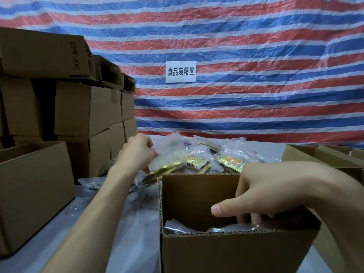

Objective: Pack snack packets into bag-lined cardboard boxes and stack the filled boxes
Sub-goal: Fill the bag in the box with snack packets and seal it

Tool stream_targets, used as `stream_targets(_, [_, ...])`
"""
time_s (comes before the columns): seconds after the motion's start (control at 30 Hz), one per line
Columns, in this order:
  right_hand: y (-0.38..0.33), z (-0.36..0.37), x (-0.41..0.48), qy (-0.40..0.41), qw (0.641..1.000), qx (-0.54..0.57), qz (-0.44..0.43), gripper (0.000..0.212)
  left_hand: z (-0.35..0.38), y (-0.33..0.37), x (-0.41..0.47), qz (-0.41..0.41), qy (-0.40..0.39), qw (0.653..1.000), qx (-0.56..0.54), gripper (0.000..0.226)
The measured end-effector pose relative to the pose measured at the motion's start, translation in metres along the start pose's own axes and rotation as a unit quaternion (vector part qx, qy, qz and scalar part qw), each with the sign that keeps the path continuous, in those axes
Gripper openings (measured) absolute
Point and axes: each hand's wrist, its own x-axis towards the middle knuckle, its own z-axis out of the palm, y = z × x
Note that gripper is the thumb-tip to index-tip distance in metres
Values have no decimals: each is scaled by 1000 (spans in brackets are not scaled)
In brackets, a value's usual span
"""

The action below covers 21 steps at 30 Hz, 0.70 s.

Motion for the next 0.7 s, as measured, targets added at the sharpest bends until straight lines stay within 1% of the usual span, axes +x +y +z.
stream_targets(0.13, [0,1,-1,9,1000,3,-10,63,-27,25,-7,37,35,991,-120,15])
stream_targets(0.37, [1,0,-5,57,995,29,-70,56,-42,59,-28,110,84,973,-185,14])
stream_targets(0.5, [2,-2,-10,71,992,45,-92,52,-49,72,-34,127,71,961,-234,15])
stream_targets(0.6, [5,-5,-12,111,984,74,-120,56,-53,78,-39,137,64,953,-264,16])
stream_targets(0.67, [8,-7,-13,164,968,114,-150,63,-54,82,-43,157,73,947,-270,15])
stream_targets(0.7, [10,-8,-13,200,957,134,-161,62,-54,85,-44,169,79,944,-272,15])
